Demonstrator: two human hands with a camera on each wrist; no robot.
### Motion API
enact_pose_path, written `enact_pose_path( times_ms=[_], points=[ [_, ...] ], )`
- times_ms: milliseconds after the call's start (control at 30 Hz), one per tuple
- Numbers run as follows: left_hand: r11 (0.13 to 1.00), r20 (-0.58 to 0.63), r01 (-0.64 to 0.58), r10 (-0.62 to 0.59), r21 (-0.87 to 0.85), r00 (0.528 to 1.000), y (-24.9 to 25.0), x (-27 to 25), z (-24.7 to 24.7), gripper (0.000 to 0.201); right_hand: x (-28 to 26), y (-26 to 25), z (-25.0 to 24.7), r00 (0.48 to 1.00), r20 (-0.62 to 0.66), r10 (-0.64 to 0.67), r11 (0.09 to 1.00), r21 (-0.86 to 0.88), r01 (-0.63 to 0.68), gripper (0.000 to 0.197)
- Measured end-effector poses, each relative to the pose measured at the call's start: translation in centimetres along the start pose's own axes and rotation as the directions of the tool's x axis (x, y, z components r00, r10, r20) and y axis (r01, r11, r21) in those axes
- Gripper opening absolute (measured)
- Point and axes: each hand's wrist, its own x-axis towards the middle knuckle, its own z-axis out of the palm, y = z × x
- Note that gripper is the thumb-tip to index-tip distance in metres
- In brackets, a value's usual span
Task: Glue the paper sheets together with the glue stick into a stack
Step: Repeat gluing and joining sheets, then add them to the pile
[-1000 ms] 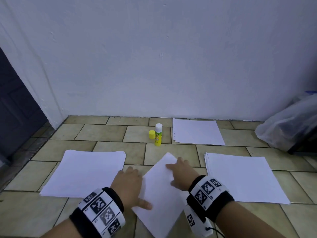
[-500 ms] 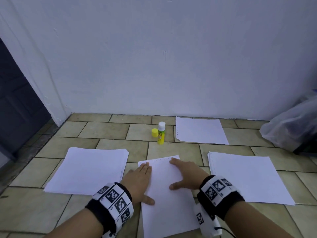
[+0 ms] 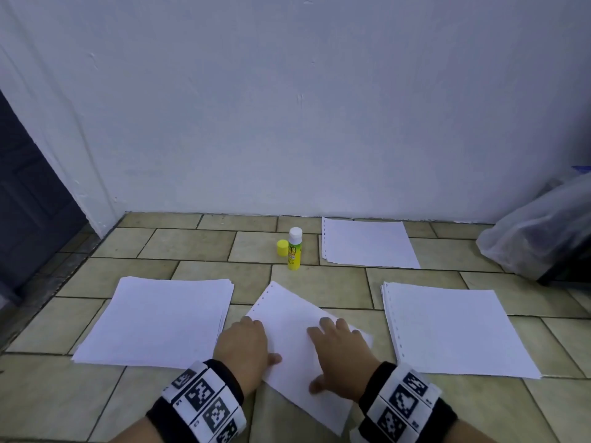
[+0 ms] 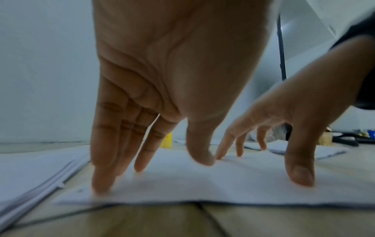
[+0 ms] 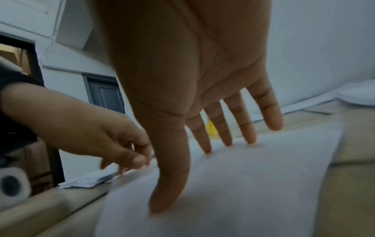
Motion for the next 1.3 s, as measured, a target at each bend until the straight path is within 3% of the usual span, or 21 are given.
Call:
enact_pose_path(
  times_ms=[67, 133, 300, 433, 567, 733, 833, 933, 1000, 1100, 1200, 1300],
  points=[
    [0.998, -0.014, -0.051, 0.052, 0.048, 0.999, -0.7, 0.1, -0.2, 0.028, 0.2, 1.0, -0.1, 0.999, 0.003, -0.04, 0.999, 0.032, 0.04, 0.083],
    [0.993, -0.01, -0.102, 0.103, 0.055, 0.995, -1.5, 0.3, -0.2, 0.024, 0.6, 2.4, -0.4, 0.996, 0.02, -0.086, 0.994, 0.076, 0.084, 0.088],
    [0.952, 0.016, -0.289, 0.292, -0.096, 0.956, -2.9, 1.9, 0.0, 0.064, 1.6, 5.7, -1.2, 0.992, 0.053, -0.112, 0.984, 0.142, 0.104, 0.101],
    [0.971, 0.141, -0.227, 0.236, -0.076, 0.962, -3.4, 3.1, 0.5, 0.118, 2.0, 7.3, -1.1, 0.999, 0.032, 0.036, 0.978, 0.205, -0.042, 0.122],
    [0.977, 0.244, -0.176, 0.2, -0.117, 0.949, -3.6, 3.7, 0.7, 0.128, 2.0, 7.8, -0.5, 0.988, 0.045, 0.147, 0.956, 0.252, -0.153, 0.133],
    [0.972, 0.295, -0.154, 0.201, -0.176, 0.934, -3.4, 3.5, 0.3, 0.129, 1.9, 7.4, -1.2, 0.99, 0.031, 0.139, 0.958, 0.248, -0.142, 0.134],
    [0.968, 0.296, -0.156, 0.21, -0.197, 0.932, -3.4, 3.5, 0.2, 0.129, 1.6, 7.8, -2.0, 0.991, 0.003, 0.133, 0.884, 0.453, -0.12, 0.126],
    [0.968, 0.29, -0.159, 0.212, -0.196, 0.933, -3.6, 3.4, 0.4, 0.127, 1.2, 8.6, -2.2, 0.982, -0.108, 0.156, 0.685, 0.728, -0.029, 0.11],
    [0.968, 0.292, -0.161, 0.213, -0.193, 0.932, -3.5, 3.4, 0.4, 0.127, 0.8, 8.7, -1.8, 0.962, -0.19, 0.194, 0.578, 0.815, 0.044, 0.095],
    [0.969, 0.301, -0.159, 0.212, -0.19, 0.93, -3.5, 3.5, 0.4, 0.127, -0.1, 8.2, -0.8, 0.939, -0.265, 0.219, 0.494, 0.86, 0.127, 0.075],
    [0.968, 0.291, -0.162, 0.213, -0.19, 0.933, -3.5, 3.5, 0.5, 0.128, -0.9, 7.5, 0.5, 0.916, -0.336, 0.22, 0.582, 0.799, 0.153, 0.061],
    [0.971, 0.289, -0.16, 0.207, -0.177, 0.935, -3.5, 3.6, 0.7, 0.127, -1.3, 7.1, 0.9, 0.966, -0.241, 0.09, 0.688, 0.716, 0.115, 0.038]
  ],
)
